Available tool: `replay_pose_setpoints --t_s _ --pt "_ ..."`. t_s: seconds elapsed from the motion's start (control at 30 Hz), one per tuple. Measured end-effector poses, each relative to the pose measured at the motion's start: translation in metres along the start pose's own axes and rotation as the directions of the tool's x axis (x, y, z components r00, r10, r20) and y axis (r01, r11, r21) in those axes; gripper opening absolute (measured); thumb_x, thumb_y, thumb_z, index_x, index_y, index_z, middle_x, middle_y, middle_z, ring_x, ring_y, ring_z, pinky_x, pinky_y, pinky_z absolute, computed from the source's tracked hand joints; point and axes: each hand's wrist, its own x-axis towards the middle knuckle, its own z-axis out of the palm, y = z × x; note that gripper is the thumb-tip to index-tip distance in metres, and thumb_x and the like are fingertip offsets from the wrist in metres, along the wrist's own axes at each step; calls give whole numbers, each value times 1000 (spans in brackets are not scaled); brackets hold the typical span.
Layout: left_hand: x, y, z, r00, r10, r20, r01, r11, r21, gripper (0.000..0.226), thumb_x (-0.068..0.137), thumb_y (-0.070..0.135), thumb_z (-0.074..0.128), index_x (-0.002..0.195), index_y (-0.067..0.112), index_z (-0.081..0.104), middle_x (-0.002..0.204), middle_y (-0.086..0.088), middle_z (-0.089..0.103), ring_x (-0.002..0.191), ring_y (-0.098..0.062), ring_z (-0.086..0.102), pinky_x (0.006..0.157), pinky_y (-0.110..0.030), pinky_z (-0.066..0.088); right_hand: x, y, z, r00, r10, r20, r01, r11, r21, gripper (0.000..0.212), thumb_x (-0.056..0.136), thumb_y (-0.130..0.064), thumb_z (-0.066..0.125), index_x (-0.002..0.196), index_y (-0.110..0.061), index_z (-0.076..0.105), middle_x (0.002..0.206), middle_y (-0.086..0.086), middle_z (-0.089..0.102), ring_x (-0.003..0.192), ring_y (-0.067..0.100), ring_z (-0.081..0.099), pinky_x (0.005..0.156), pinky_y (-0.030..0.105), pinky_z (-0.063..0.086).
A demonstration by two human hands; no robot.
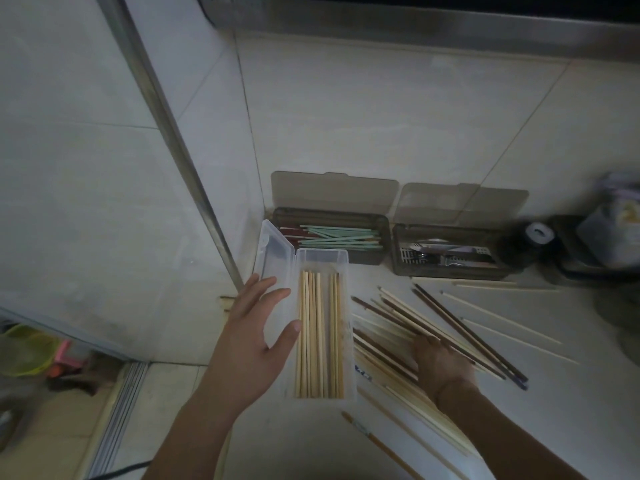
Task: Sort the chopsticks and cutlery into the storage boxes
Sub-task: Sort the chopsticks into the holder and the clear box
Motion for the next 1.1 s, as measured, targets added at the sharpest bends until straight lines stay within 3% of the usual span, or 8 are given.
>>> replay_pose_setpoints --t_s 0.13,0.23,0.4,0.57,0.73,0.93,1.03,1.1 --pt "-1 -3 -1 1000 4 2 -4 1000 -7 58 84 62 42 132 30 52 148 15 37 144 -1 16 114 -36 28 6 4 -28 994 -85 -65 98 970 225 45 89 -2 46 128 -24 36 109 0 59 82 20 63 62 27 42" --pt "-1 -4 -1 1000 11 4 -11 1000 -9 55 85 58 45 132 30 52 148 15 37 144 -1 15 114 -36 27 10 -13 -59 918 -72 -390 254 861 441 34 91 2 47 113 -24 53 97 3 59 64 11 50 57 20 36" --pt "0 -7 1 999 44 -3 -44 999 -7 47 91 56 49 132 31 52 147 15 38 144 0 14 111 -29 23 9 -84 -87 909 -1 -416 349 547 761 29 91 -13 55 101 -40 54 92 -16 57 79 2 61 72 21 55" --pt "1 -5 0 999 52 4 -52 999 7 53 86 56 46 131 29 53 147 14 38 144 0 14 109 -22 20 7 -133 -55 870 -305 -386 413 880 234 26 87 -29 58 113 -33 59 105 -8 66 112 16 54 114 53 14" --pt "-1 -3 -1 1000 18 10 -18 1000 22 58 84 60 41 133 30 51 149 14 36 144 0 13 111 -25 20 11 -146 -33 914 -404 -28 397 907 -143 36 88 -38 49 123 -31 52 115 -4 62 126 28 41 96 71 -25" --pt "-1 -1 -2 1000 3 14 -3 1000 21 59 84 60 41 133 29 51 149 13 36 145 -2 13 113 -29 22 11 -137 -30 885 -466 -4 465 883 -70 36 90 -46 44 123 -36 55 126 -8 60 139 25 29 102 69 -21" --pt "-1 0 -2 1000 8 15 -8 1000 20 57 85 59 43 133 29 51 149 13 36 145 -2 14 113 -29 21 9 -111 -34 804 -472 -362 563 800 208 22 87 -34 54 106 -33 65 111 -11 65 123 18 46 114 55 19" --pt "-1 -1 -3 1000 7 15 -7 1000 17 58 84 60 42 133 29 52 149 13 36 145 -2 15 113 -29 22 11 -85 -31 734 -334 -591 585 753 302 14 84 -20 60 94 -26 68 96 -9 67 99 14 57 96 40 46"
